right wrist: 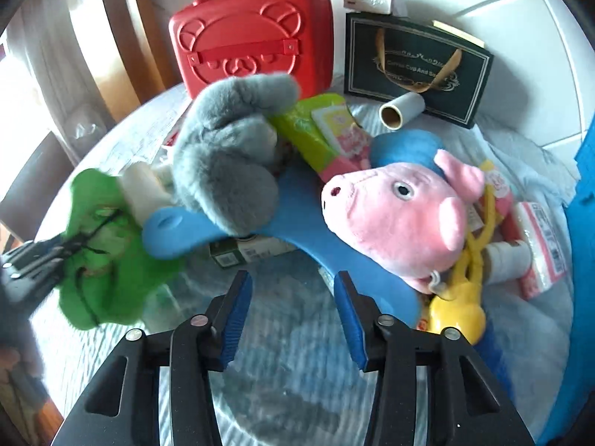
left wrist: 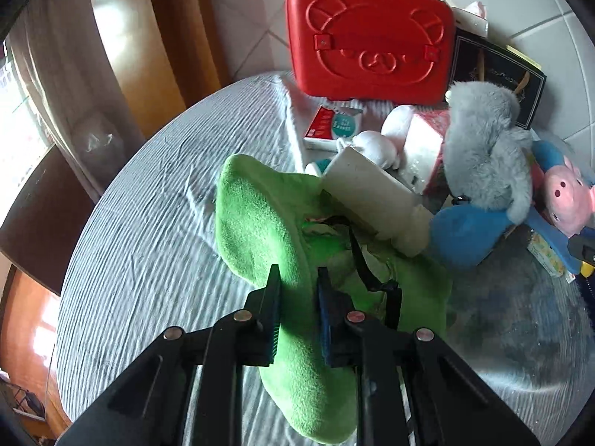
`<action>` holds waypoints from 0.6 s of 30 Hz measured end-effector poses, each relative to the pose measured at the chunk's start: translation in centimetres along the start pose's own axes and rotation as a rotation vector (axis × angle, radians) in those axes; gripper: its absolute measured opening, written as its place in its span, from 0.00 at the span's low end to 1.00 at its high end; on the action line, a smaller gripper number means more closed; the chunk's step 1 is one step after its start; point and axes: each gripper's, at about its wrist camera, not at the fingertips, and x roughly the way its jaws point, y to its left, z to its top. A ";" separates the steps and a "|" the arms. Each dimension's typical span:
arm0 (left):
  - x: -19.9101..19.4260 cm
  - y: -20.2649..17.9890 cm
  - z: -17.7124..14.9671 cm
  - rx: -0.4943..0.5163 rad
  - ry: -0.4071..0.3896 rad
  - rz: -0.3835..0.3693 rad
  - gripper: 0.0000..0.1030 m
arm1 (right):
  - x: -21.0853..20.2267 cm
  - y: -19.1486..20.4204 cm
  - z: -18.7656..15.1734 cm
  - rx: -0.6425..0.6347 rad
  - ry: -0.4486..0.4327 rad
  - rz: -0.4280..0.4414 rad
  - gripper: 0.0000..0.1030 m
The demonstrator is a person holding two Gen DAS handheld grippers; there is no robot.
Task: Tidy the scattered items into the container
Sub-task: 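Grasp the green cloth bag with left tool while right tool grasps the white pill bottle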
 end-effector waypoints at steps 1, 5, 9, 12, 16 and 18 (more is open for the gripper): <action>0.6 0.5 -0.5 -0.004 0.021 0.003 0.16 | 0.7 -0.1 0.0 -0.009 0.017 -0.016 0.49; 3.5 0.9 -2.0 -0.021 0.076 -0.011 0.16 | 3.3 -0.4 0.6 -0.058 0.034 -0.087 0.55; 4.6 0.0 -2.1 -0.035 0.080 -0.023 0.16 | 6.3 0.1 1.1 -0.113 0.045 -0.097 0.70; 4.6 -0.5 -1.9 -0.043 0.067 -0.037 0.16 | 7.8 0.6 1.7 -0.140 0.049 -0.146 0.48; 3.7 -0.2 -2.3 -0.054 0.059 -0.049 0.16 | 7.1 0.6 0.7 -0.098 0.091 -0.089 0.39; 2.9 0.2 -3.0 -0.055 0.060 -0.060 0.16 | 5.8 1.5 -1.2 -0.122 0.102 -0.083 0.35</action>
